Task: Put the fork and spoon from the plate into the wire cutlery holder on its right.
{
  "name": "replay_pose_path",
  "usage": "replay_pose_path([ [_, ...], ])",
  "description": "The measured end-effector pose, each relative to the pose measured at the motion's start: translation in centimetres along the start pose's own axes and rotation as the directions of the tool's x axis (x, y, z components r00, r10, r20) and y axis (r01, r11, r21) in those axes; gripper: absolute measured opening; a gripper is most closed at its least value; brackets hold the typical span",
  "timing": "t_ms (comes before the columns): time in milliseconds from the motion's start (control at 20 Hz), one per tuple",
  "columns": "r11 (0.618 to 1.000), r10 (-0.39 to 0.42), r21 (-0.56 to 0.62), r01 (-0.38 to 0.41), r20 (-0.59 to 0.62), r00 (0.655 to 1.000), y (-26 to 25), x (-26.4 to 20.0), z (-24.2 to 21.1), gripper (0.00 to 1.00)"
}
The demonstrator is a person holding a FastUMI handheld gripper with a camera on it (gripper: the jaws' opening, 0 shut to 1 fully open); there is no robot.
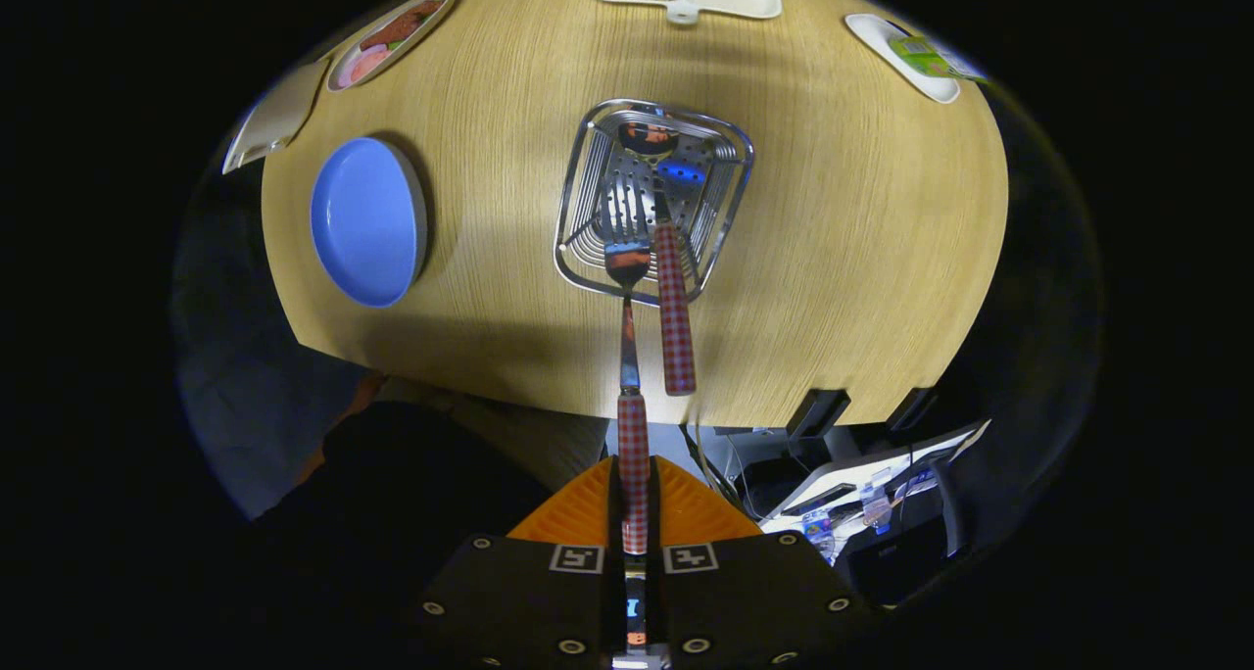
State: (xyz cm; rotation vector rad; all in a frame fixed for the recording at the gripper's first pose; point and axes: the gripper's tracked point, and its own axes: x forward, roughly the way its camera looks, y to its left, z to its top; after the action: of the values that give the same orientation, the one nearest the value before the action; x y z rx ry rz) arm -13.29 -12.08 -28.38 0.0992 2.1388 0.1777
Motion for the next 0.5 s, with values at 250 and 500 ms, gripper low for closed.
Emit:
replay_pose_path([
  [250,0.998,-0.035,-0.048,0.031,-0.074,0.997,-0.5,-0.3,0.5,0.08],
  [500,0.999,-0.016,-0.041,0.013,-0.087,0.996,-0.7,-0.4,1.6,0.12],
])
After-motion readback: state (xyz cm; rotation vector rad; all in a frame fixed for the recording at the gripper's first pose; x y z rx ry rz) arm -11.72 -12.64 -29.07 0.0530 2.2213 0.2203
